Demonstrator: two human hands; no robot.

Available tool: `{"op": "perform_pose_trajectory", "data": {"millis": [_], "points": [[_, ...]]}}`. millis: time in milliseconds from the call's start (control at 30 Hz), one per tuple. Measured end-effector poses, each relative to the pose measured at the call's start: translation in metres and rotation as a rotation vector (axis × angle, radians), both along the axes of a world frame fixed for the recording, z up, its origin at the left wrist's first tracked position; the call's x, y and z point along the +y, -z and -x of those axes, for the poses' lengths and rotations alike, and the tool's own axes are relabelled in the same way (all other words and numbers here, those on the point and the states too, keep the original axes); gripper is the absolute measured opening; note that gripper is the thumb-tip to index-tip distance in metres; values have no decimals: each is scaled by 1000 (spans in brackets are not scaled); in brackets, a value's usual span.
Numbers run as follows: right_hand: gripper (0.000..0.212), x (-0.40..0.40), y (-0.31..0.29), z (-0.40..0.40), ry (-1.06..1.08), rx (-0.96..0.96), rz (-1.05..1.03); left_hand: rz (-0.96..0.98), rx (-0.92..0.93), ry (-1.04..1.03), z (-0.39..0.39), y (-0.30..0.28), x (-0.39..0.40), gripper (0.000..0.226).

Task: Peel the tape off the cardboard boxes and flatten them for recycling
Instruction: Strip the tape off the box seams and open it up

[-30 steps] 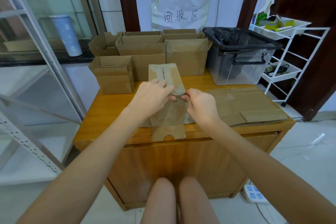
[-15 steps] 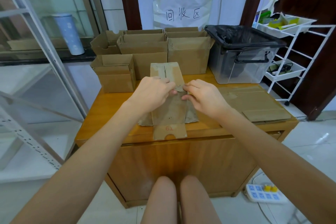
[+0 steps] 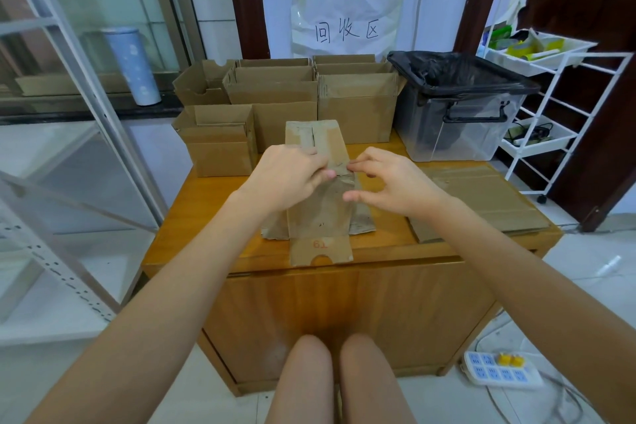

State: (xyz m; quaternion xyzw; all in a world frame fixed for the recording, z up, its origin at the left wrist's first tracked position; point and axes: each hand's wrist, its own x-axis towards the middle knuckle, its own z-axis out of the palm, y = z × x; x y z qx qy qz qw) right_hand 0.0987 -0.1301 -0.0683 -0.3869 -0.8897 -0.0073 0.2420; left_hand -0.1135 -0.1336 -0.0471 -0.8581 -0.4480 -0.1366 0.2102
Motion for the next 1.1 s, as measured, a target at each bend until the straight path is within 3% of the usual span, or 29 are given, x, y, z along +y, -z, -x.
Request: {"op": "perform_pose_trajectory", "data": {"millis": [200,433,533,600,667,800,967,1100], "points": [[27,7,-1,-3,-52,118,-9,46,-76,-6,3,2,1,45],[15,11,-13,-4,-101,73,-5,41,-115,2,3,2,-1,46],[32,8,-9,-5,-37,245,196,45,-128,2,4,2,-3,46],[46,5,-4,-3,64,464,513,40,-141,8,5,2,-4,45],[41,2,5,4,126,693,754,38,-151,13,5,3,-5,44],[28,-3,12,16,172,927,788,41,-154,9,4,5,-6,44],[13,-3,9,16,189,944,801,20,-142,10,2,7,-5,44],[13,-5,10,20,212,946,750,18,-146,15,3,8,-4,46]]}}
